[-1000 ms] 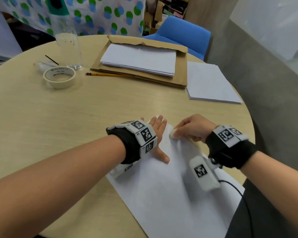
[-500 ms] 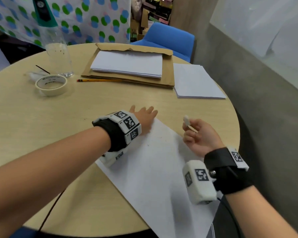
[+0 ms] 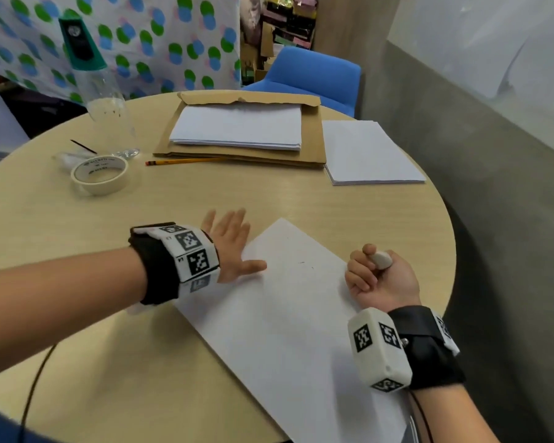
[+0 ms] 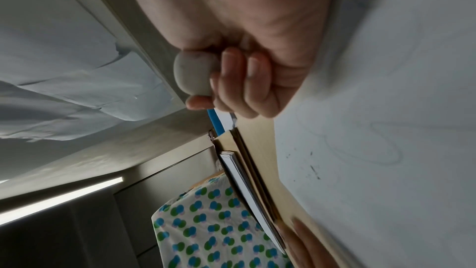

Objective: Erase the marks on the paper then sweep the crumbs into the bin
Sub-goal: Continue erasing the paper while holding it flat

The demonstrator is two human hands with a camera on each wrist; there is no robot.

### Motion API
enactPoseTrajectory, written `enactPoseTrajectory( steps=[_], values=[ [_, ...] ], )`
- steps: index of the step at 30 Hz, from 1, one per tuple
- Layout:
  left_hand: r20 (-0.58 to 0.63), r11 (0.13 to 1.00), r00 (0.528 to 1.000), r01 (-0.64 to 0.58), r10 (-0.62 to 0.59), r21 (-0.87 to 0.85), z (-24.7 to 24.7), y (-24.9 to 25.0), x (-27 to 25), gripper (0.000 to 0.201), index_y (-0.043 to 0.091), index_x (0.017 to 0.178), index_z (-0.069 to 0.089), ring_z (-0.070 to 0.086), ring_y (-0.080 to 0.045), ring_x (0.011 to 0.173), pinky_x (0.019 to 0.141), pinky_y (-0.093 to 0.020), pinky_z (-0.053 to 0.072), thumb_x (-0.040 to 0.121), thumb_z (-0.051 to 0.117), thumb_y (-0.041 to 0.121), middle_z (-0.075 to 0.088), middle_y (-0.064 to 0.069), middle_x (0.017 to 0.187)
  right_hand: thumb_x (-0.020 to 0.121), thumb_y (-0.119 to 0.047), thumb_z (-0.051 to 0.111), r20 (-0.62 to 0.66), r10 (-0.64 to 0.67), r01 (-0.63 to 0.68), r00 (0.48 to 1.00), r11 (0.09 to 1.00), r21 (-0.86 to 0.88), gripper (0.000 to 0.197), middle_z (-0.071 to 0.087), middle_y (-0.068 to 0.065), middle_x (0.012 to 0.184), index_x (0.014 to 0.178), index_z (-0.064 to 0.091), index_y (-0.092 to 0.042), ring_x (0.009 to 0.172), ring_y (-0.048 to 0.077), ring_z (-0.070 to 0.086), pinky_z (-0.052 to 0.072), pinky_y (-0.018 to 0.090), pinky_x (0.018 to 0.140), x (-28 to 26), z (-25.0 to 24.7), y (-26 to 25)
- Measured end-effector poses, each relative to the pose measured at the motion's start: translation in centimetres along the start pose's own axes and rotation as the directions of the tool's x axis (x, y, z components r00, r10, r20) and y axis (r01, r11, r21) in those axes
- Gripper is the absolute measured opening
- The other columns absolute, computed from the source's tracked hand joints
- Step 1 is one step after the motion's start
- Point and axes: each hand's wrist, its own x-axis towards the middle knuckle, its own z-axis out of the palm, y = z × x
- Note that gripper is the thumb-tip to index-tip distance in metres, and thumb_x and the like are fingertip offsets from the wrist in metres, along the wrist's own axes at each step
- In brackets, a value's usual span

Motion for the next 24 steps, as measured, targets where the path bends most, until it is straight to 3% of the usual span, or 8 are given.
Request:
enactPoseTrajectory(
  steps=[3, 6, 8, 13, 16, 20, 22, 24],
  values=[
    [-0.074, 0.987, 0.985, -0.16, 0.159, -0.017, -1.2, 2.7, -0.6, 0.081, 0.015, 0.146, -0.021, -0.022, -0.017, 0.143, 0.114, -0.044, -0.016, 0.091, 0.012, 0.064, -0.032, -0.002, 0.152, 0.017, 0.001, 0.079, 0.077, 0.011, -0.012, 0.997, 1.0, 0.008, 0.044, 0.036, -0.001, 0.045, 0.05, 0.053, -0.011, 0.032, 0.011, 0.019, 0.024, 0.021, 0.029, 0.0, 0.0, -0.2],
    [-0.016, 0.884, 0.888, -0.458, 0.459, -0.089, -1.4, 8.5, -1.6, 0.074, 0.017, 0.147, -0.019, -0.017, -0.016, 0.145, 0.116, -0.041, -0.011, 0.095, 0.014, 0.057, -0.026, 0.0, 0.154, 0.015, 0.001, 0.08, 0.099, 0.023, -0.024, 0.995, 1.0, 0.003, 0.046, 0.035, -0.001, 0.044, 0.05, 0.053, -0.011, 0.041, 0.009, 0.011, 0.023, 0.021, 0.029, -0.1, 0.0, -0.3],
    [0.057, 0.862, 0.862, -0.499, 0.504, -0.087, -1.3, 8.9, -0.7, 0.07, 0.019, 0.148, -0.017, -0.015, -0.016, 0.145, 0.117, -0.041, -0.009, 0.096, 0.014, 0.054, -0.023, 0.002, 0.156, 0.016, 0.001, 0.081, 0.102, 0.028, -0.029, 0.994, 0.999, 0.012, 0.046, 0.035, -0.001, 0.044, 0.05, 0.053, -0.012, 0.041, 0.009, 0.01, 0.024, 0.022, 0.029, -0.2, -0.1, -0.4],
    [-0.053, 0.998, 0.997, 0.055, -0.056, -0.019, -2.3, 0.9, 3.4, 0.084, 0.012, 0.148, -0.014, -0.016, -0.019, 0.145, 0.115, -0.046, -0.013, 0.09, 0.012, 0.066, -0.024, -0.003, 0.155, 0.017, 0.001, 0.08, 0.106, 0.035, -0.037, 0.994, 0.999, 0.015, 0.044, 0.035, -0.001, 0.044, 0.049, 0.052, -0.012, 0.041, 0.009, 0.011, 0.022, 0.022, 0.029, -0.1, -0.2, -0.4],
    [-0.159, 0.993, 0.98, -0.12, 0.118, -0.004, -3.2, 2.2, 2.8, 0.08, 0.014, 0.148, -0.014, -0.017, -0.018, 0.145, 0.115, -0.046, -0.013, 0.092, 0.013, 0.063, -0.027, -0.002, 0.154, 0.022, 0.003, 0.076, 0.112, 0.046, -0.053, 0.993, 0.997, 0.055, 0.04, 0.036, 0.0, 0.044, 0.05, 0.052, -0.011, 0.041, 0.01, 0.011, 0.023, 0.021, 0.03, 0.0, -0.3, -0.4],
    [0.007, 0.848, 0.849, -0.529, 0.529, -0.024, -2.6, 8.4, 0.8, 0.063, 0.022, 0.149, -0.011, -0.009, -0.019, 0.146, 0.117, -0.046, -0.003, 0.099, 0.015, 0.049, -0.02, 0.002, 0.157, 0.03, 0.001, 0.072, 0.112, 0.049, -0.056, 0.993, 0.997, 0.058, 0.031, 0.036, -0.001, 0.044, 0.051, 0.053, -0.012, 0.041, 0.009, 0.011, 0.025, 0.024, 0.03, 0.0, -0.6, -0.5],
    [0.036, 0.886, 0.886, -0.463, 0.462, 0.028, -2.1, 6.7, 2.7, 0.062, 0.023, 0.15, -0.009, -0.006, -0.023, 0.147, 0.117, -0.048, 0.001, 0.099, 0.015, 0.049, -0.016, 0.0, 0.158, 0.028, 0.002, 0.073, 0.106, 0.044, -0.051, 0.993, 0.997, 0.058, 0.033, 0.036, -0.001, 0.044, 0.051, 0.053, -0.012, 0.042, 0.009, 0.012, 0.024, 0.023, 0.03, -0.1, -0.6, -0.5],
    [-0.025, 0.995, 0.995, -0.096, 0.095, -0.041, -2.2, 2.5, 5.1, 0.082, 0.019, 0.15, -0.004, -0.002, -0.025, 0.147, 0.116, -0.054, 0.002, 0.089, 0.013, 0.069, -0.006, -0.003, 0.159, 0.025, 0.002, 0.075, 0.101, 0.038, -0.044, 0.994, 0.997, 0.061, 0.036, 0.036, -0.001, 0.044, 0.05, 0.053, -0.012, 0.042, 0.009, 0.011, 0.023, 0.022, 0.03, -0.2, -0.6, -0.5]
  ],
)
